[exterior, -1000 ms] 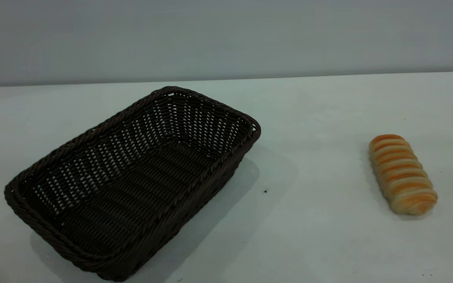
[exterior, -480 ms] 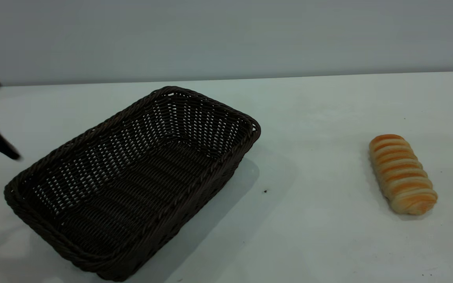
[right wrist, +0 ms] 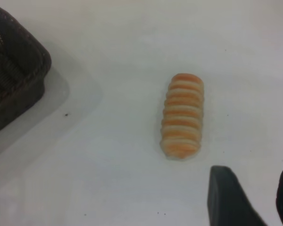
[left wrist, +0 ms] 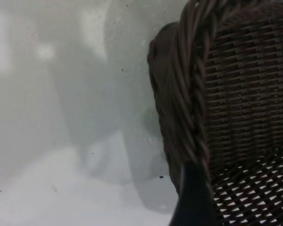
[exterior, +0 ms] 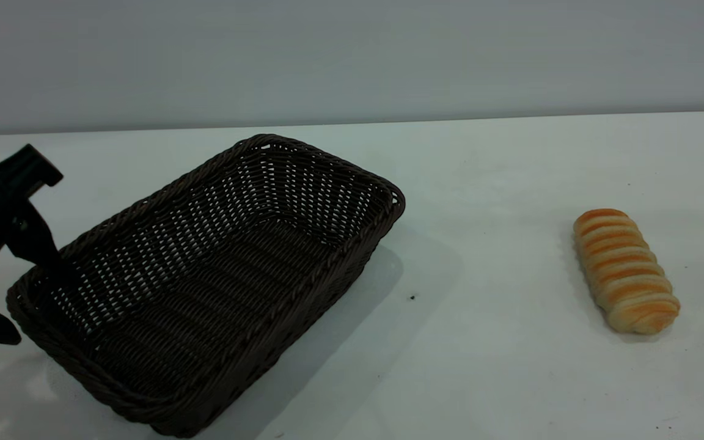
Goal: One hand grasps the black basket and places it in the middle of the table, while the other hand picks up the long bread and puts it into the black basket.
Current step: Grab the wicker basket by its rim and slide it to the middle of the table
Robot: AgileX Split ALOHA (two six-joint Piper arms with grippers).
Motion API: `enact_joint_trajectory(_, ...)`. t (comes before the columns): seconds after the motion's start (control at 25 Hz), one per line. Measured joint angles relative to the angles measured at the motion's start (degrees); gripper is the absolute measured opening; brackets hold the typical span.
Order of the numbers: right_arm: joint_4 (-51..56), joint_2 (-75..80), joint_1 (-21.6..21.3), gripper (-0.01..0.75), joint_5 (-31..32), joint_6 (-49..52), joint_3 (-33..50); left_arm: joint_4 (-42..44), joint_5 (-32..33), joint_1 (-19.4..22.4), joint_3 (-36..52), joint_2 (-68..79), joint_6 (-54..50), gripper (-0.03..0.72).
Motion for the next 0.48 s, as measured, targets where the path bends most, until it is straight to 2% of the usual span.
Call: enact_joint_trajectory(0.48, 0.4, 0.0, 0.0, 0.243, 0.0, 0.0, 0.0, -0.1, -3.4, 0.0, -0.4, 5.9, 0.0, 0.584)
